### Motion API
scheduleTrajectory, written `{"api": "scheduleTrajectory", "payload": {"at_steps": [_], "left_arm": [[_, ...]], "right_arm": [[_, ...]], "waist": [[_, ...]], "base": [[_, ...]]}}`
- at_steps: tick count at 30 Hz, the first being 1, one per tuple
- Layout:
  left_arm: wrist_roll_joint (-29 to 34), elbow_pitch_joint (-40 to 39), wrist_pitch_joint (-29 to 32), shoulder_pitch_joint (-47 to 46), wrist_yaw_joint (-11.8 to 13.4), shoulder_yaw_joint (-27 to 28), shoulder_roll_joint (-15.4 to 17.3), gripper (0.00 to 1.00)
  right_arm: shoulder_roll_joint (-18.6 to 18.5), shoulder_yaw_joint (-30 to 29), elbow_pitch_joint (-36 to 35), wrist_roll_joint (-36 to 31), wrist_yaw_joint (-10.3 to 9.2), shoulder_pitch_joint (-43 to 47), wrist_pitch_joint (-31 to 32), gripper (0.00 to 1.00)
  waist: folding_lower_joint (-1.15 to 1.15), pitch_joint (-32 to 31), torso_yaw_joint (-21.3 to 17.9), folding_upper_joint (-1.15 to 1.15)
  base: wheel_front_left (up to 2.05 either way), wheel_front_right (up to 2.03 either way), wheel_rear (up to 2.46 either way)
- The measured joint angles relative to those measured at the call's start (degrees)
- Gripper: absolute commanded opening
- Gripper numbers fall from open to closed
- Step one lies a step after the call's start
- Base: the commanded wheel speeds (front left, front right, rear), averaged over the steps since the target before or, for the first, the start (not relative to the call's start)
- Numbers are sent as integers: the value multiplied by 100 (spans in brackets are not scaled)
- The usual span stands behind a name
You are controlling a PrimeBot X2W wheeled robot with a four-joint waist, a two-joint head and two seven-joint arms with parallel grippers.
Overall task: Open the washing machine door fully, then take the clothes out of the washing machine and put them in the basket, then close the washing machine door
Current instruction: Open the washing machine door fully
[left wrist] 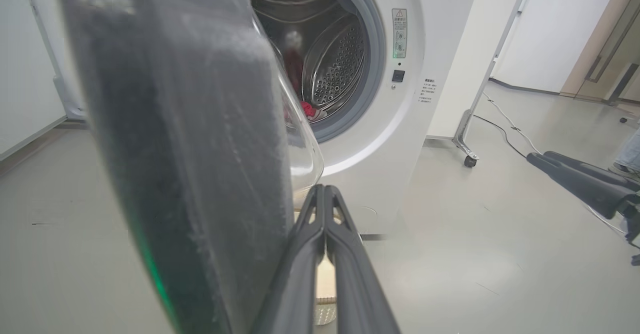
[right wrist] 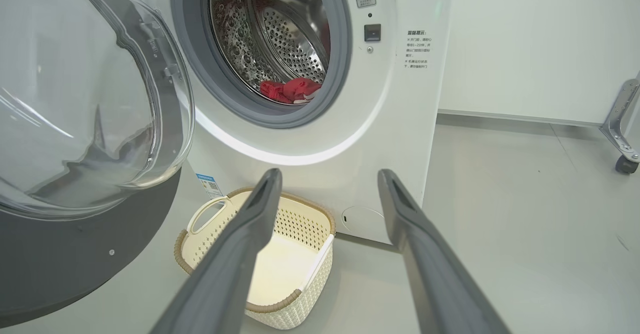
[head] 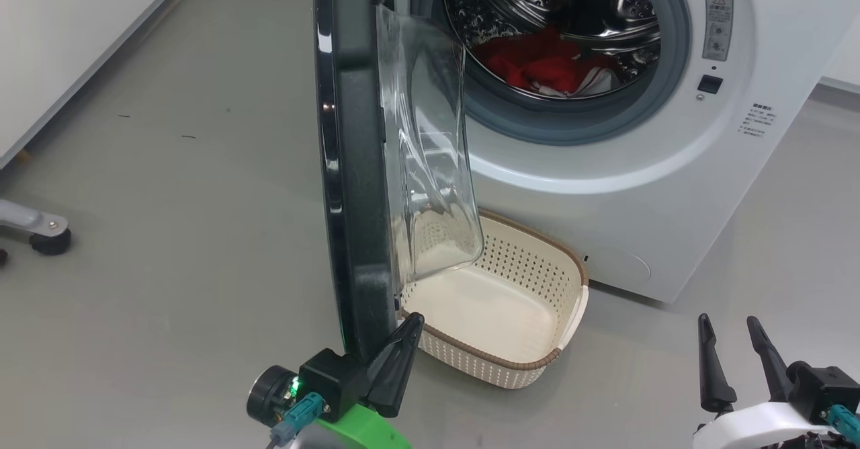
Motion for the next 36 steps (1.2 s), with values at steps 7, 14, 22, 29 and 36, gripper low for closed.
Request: {"api": "scheduleTrajectory", "payload": {"at_steps": [7, 14, 22, 29, 36], "left_arm": [[60, 2, -103, 85, 104, 174, 101, 0], [60, 37, -215, 182, 241, 595, 230, 0], [62, 86, -354, 207, 272, 1023, 290, 0], [62, 188, -459, 203, 297, 1436, 296, 0], [103, 283, -530, 165, 303, 1860, 326, 0]], "right_arm": [[13, -21, 1, -32, 15, 2, 0, 100], [27, 19, 24, -80, 51, 1, 0, 100], [34, 57, 31, -82, 75, -3, 0, 100], [36, 54, 35, -83, 77, -43, 0, 100], [36, 53, 19, -146, 100, -131, 0, 100]], "waist": [[0, -29, 178, 0], [0, -21, 246, 0], [0, 60, 201, 0], [0, 170, 83, 0], [0, 292, -17, 0]], "base": [[0, 0, 0], [0, 0, 0], [0, 0, 0], [0, 0, 0], [0, 0, 0]]}}
